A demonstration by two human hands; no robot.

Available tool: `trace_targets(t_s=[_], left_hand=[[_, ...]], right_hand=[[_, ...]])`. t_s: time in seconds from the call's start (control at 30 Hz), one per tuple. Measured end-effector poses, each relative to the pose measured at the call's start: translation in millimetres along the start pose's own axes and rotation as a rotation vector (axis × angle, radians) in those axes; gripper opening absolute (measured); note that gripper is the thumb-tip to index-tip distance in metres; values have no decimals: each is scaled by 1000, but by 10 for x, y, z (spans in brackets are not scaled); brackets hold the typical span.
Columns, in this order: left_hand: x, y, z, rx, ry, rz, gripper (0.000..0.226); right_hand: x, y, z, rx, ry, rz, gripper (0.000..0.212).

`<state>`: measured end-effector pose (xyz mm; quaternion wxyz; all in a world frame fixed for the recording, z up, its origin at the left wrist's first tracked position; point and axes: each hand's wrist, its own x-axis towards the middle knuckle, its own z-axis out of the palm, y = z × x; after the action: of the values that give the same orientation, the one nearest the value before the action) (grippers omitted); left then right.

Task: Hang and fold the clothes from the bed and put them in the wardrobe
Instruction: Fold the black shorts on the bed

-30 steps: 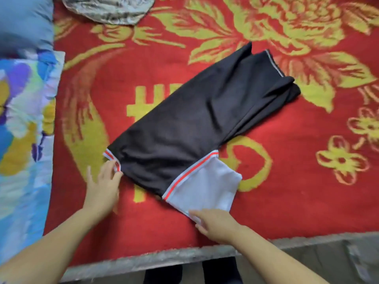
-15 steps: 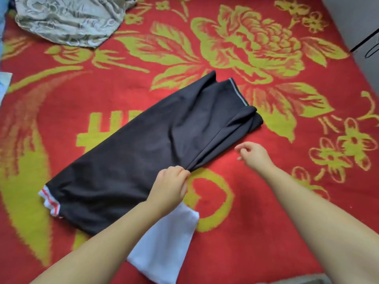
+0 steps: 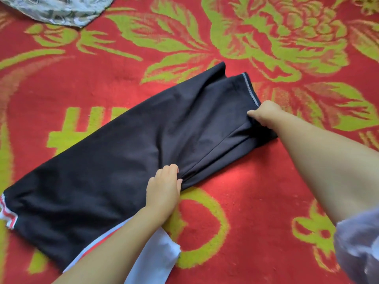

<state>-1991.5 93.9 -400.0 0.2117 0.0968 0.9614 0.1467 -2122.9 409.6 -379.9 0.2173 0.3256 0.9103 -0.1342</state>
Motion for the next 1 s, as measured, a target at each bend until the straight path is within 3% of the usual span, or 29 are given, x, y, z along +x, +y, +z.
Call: trace_targets(t_s=[0.1,0.2,0.3,0.37,0.4,0.47,0.63,0.73,0.93,1.0], left_hand=[[-25,19,-55,-174,28,-25,11],[-100,-25,-159,-419,180,-47,13],[-187,-93,-234,-467,361,4,19],[-233,-81,-238,-453,380,47,17],[-243,-60,-225,-440,363,59,15],[-255,-17,-169,-399,308,61,13],[-218,10,-33,-101,191,142,46],[-237,-54,14,33,222,245,42],[-298,-140,61,180,169,270,43],[-298,-165,53,194,169,332,45]], right_hand=[[10,-54,-84,48,-28,1,13],[-55,-305,-379,526,-99,9,6],[-228,-708,-844,949,-133,-367,12],[-376,-795,-1019,1160,-181,-574,9],[-411,-737,-1029,1168,-161,-578,13],[-401,-426,-893,1061,-66,-410,23],[-306,511,-262,729,-50,21,23],[-257,754,24,635,-24,101,21],[-264,817,173,356,60,140,8],[-252,819,211,298,84,159,16]])
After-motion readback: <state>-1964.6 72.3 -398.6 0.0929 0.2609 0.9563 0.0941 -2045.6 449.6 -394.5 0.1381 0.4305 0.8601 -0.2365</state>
